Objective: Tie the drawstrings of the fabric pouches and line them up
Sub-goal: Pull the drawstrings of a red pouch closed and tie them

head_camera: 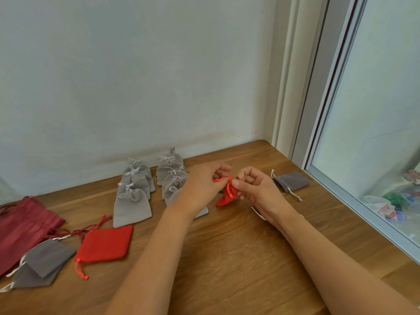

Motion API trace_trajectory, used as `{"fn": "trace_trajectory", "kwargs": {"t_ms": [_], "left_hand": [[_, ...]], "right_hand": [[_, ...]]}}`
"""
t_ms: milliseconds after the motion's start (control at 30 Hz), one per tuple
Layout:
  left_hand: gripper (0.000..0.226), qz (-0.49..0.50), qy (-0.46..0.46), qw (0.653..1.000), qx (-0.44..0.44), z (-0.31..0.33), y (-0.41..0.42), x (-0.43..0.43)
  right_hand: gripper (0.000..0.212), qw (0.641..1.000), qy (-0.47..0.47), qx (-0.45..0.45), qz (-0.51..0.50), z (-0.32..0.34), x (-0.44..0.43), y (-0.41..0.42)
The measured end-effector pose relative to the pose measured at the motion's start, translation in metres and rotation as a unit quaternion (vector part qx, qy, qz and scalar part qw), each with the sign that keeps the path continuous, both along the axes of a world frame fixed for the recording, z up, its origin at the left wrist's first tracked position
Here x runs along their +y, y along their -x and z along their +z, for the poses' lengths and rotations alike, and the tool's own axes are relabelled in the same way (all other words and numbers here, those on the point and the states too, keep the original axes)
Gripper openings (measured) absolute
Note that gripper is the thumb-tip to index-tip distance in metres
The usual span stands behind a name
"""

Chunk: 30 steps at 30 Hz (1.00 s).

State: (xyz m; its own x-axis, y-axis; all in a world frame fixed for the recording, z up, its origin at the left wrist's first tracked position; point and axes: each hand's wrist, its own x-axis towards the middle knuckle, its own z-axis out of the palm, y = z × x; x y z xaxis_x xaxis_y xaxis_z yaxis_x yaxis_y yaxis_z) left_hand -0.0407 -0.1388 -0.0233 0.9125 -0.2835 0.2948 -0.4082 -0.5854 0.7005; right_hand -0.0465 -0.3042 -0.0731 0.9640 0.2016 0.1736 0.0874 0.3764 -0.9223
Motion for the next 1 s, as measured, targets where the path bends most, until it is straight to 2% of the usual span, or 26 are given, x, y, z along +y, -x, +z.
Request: {"fn": "trace_trajectory", "kwargs": {"t_ms": [67, 133, 267, 367, 567, 767, 867, 1000], "left_hand": [[0.016, -0.006, -0.041, 0.999, -0.028, -0.001, -0.002, 0.001], [0.011, -0.022, -0.065, 0.996, -0.06, -0.002, -0.001, 0.001], [0.008, -0.022, -0.061, 0.992, -0.111, -0.002, 0.0, 0.001], [0.004, -0.018, -0.046, 0.991, -0.121, -0.004, -0.002, 0.004], [0.004, -0.007, -0.013, 0.997, -0.076, -0.006, -0.003, 0.006], [0.002, -0.023, 0.038, 0.999, 0.01, -0.007, -0.005, 0.005], [0.006, -0.042, 0.036, 0.998, 0.039, -0.007, -0.006, 0.001], [0.013, -0.029, 0.035, 0.996, 0.074, -0.008, -0.007, -0.006]], "right_hand": [[0.018, 1.0, 0.004, 0.007, 0.003, 0.001, -0.001, 0.0], [0.012, 1.0, 0.019, 0.019, 0.0, 0.002, -0.001, 0.002], [0.031, 0.997, 0.062, 0.034, -0.007, 0.002, 0.002, 0.003], [0.035, 0.996, 0.076, 0.044, -0.02, 0.002, 0.002, 0.003], [0.021, 0.993, 0.091, 0.055, -0.049, 0.006, 0.003, 0.006], [0.005, 0.991, 0.095, 0.061, -0.078, 0.008, 0.003, 0.007], [0.012, 0.989, 0.096, 0.06, -0.091, 0.008, 0.004, 0.006], [0.01, 0.988, 0.116, 0.034, -0.097, 0.008, 0.006, 0.009]]}}
